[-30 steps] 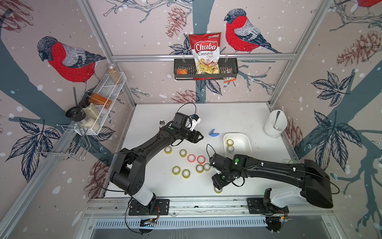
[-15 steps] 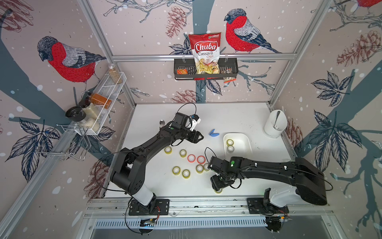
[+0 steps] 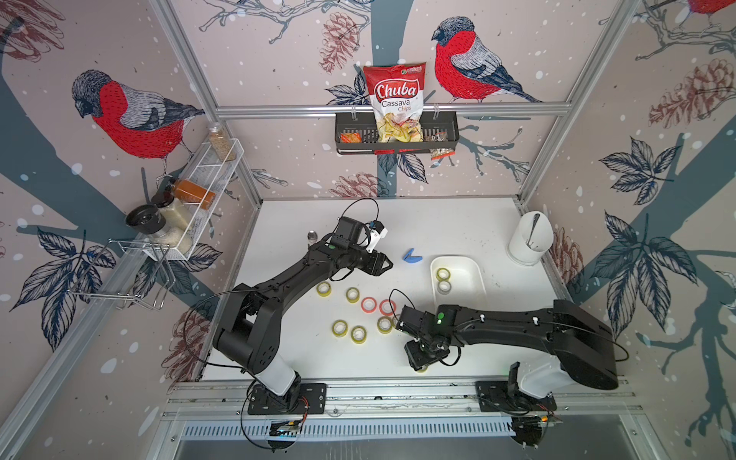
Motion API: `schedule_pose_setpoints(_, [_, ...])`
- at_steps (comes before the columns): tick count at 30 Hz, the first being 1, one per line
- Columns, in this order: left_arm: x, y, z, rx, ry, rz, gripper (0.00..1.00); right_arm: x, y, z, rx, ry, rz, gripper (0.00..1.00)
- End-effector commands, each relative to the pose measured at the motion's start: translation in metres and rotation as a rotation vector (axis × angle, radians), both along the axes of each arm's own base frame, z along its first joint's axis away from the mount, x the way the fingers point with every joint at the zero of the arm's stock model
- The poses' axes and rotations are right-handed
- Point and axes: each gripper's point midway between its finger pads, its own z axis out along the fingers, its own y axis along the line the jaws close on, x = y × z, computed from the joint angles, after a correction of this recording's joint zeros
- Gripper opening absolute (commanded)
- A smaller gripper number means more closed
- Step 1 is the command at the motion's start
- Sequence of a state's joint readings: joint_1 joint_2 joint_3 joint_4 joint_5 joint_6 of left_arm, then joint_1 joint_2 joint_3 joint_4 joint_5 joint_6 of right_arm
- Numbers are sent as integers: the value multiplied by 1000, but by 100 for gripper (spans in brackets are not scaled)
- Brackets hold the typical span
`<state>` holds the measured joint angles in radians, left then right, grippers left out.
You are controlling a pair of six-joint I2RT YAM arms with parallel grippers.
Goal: Put the transparent tape into the storage box
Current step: Pick up the tape from the center of the board.
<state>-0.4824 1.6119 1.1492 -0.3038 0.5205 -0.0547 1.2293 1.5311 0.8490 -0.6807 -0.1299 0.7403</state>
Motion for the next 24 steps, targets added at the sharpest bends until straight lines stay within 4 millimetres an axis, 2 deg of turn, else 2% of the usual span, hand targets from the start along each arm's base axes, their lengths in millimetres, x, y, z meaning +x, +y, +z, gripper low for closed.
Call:
schedule_pose_setpoints(1, [2, -2, 4, -12, -11, -11, 59, 2, 1, -2, -2, -7, -13, 58])
schedule_pose_setpoints(8, [2, -2, 3, -11, -9, -13, 59, 2, 0, -6, -16, -6, -5, 58])
schedule_pose_setpoints(12, [2, -2, 3, -11, -8, -14, 59, 3, 2, -2, -10, -9, 0, 51])
schedule_pose_setpoints(18, [2, -3, 3, -13, -3, -20, 59, 10, 6, 16, 35, -27, -23, 48])
schedule_pose_setpoints(24, [0, -6, 3, -26, 7, -33, 59, 28, 7, 43, 114, -50, -85, 48])
